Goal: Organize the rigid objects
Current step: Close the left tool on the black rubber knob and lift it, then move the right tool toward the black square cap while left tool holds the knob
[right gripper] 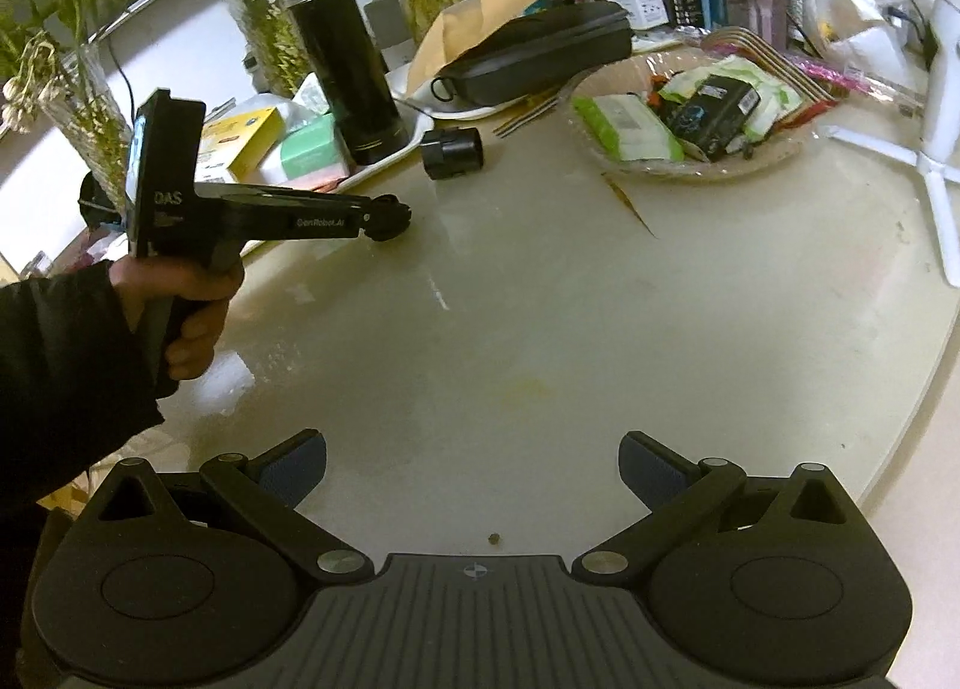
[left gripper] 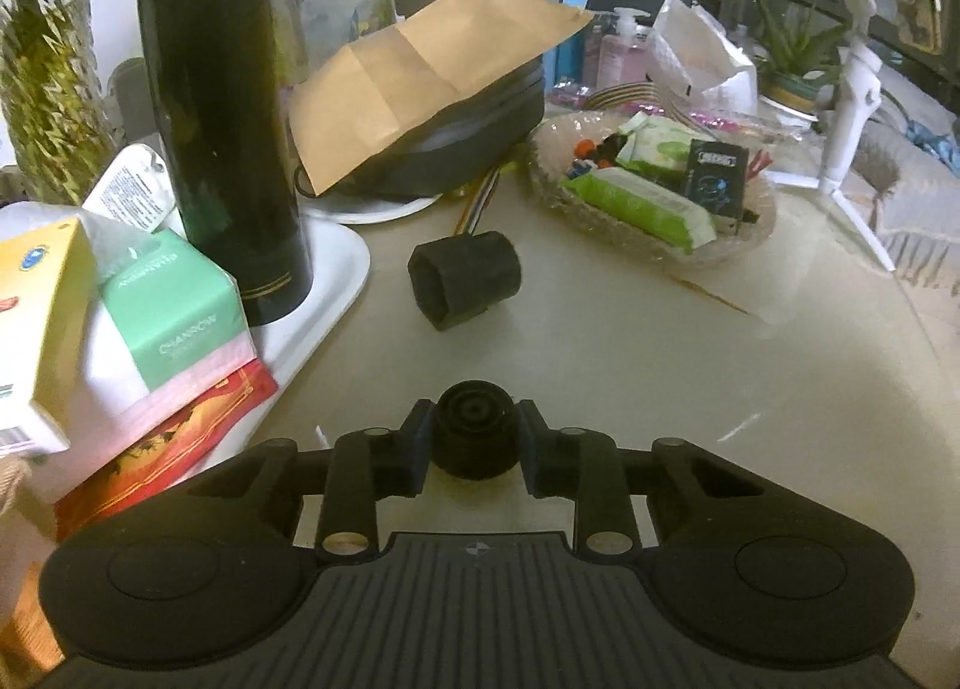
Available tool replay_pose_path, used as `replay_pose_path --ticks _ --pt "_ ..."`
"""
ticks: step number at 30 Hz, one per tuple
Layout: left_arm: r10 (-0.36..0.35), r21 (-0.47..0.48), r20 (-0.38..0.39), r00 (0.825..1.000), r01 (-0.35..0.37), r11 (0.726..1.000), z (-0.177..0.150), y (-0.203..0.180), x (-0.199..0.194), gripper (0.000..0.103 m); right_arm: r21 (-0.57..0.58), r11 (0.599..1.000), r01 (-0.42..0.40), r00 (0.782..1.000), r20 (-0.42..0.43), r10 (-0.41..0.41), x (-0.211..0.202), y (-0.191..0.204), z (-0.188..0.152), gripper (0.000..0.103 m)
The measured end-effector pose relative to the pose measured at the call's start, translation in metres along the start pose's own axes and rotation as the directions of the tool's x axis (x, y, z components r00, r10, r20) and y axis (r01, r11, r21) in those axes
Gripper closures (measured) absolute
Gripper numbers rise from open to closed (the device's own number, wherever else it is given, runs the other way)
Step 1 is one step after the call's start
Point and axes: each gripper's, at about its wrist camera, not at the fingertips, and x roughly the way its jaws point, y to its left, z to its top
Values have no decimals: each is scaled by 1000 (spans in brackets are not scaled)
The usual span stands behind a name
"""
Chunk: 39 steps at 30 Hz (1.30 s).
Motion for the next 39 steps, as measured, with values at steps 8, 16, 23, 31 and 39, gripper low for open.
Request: replay_pose_path --ticks 8,16,23,31,39 --pt "43 -42 16 999 -42 998 -1 -8 -52 75 -6 1000 13 999 44 -13 -6 -2 2 0" --pt "92 -146 34 995 -86 986 -24 -8 -114 75 -35 998 47 995 93 -43 -10 -3 13 0" --pt "68 -172 15 998 -64 983 -41 -11 -128 75 -104 993 63 992 115 -51 -7 12 36 0" --pt "37 -207 28 999 -31 978 -41 -3 -138 75 -157 984 78 991 123 -59 8 21 68 0" --pt "0 -206 38 999 7 979 -40 -2 -140 75 -180 981 79 989 137 -55 35 25 96 1"
